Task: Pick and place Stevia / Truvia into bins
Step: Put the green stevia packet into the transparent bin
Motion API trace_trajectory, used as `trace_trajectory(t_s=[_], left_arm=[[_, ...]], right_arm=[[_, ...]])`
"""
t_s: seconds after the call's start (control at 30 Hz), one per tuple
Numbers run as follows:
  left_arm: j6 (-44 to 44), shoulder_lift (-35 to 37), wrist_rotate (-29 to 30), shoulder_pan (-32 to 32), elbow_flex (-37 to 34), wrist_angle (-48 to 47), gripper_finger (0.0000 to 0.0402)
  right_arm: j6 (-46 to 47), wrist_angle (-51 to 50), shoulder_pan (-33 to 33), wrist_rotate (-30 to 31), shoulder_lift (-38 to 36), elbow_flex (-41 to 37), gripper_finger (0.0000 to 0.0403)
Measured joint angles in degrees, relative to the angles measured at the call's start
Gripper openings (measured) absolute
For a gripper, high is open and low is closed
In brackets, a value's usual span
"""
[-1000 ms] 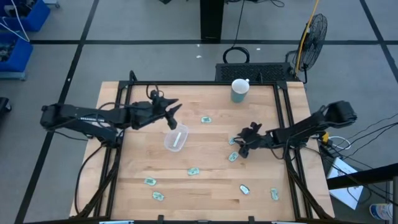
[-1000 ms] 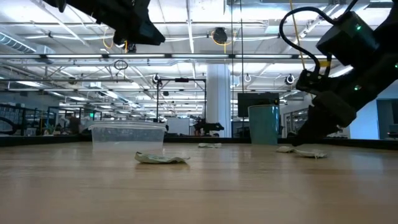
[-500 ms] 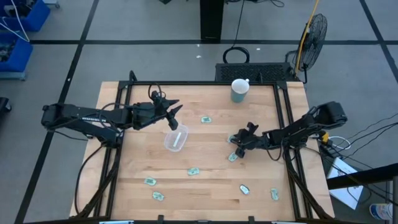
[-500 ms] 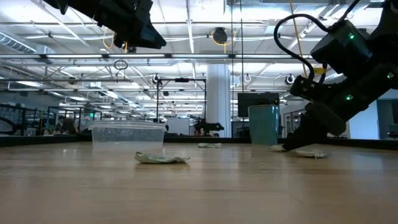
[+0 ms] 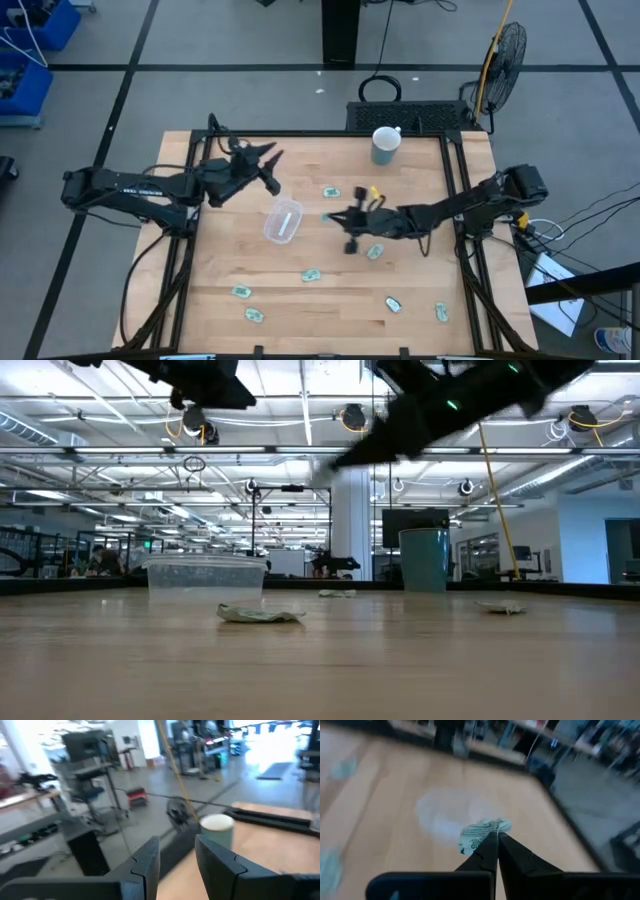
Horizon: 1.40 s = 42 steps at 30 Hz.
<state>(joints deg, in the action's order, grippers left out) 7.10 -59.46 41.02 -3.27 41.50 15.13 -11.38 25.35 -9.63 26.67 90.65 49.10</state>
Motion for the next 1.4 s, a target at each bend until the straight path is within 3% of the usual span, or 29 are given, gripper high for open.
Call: trace_trajectory(t_s=[0.2,0.37,0.57,0.87,0.97,1.07,1.23,1.33,1.4], left_arm=[[0.98,4.8,8.34,-0.04,0.0,-1.59,0.0131],[-3.32,6.71,7.65,0.13,0.02,-8.76,0.0131],[-8.51,6.62,7.51,0.17,0.01,-18.04,0.0131],[-12.14,6.56,6.98,0.17,0.0,-20.25,0.0131],[-12.17,6.56,4.67,0.17,0.0,-20.98,0.0131],[-11.96,6.56,-0.61,0.17,0.0,-22.54,0.0131],[-12.24,6.56,-11.69,0.29,0.0,-25.37,0.0131],[-13.31,6.56,-14.0,0.82,0.0,-26.33,0.0131],[-14.18,6.56,-14.06,1.21,0.0,-26.15,0.0131]], right_arm=[[-2.74,0.15,4.0,-8.97,13.03,13.55,0.0001],[-6.13,-0.6,5.65,-7.44,24.49,21.26,0.0001],[-5.51,-0.4,7.43,-7.35,28.31,24.26,0.0002],[-0.34,-4.8,10.65,-12.18,28.33,24.29,0.0075],[-1.78,-4.62,10.99,-10.09,28.15,24.29,0.0103],[-5.2,-7.18,11.01,-3.95,25.94,24.24,0.0122],[-4.56,-24.32,10.28,5.56,18.29,24.05,0.0136],[0.62,-34.01,11.21,5.15,12.87,21.46,0.0134],[4.25,-36.1,12.7,1.21,9.34,18.07,0.013]])
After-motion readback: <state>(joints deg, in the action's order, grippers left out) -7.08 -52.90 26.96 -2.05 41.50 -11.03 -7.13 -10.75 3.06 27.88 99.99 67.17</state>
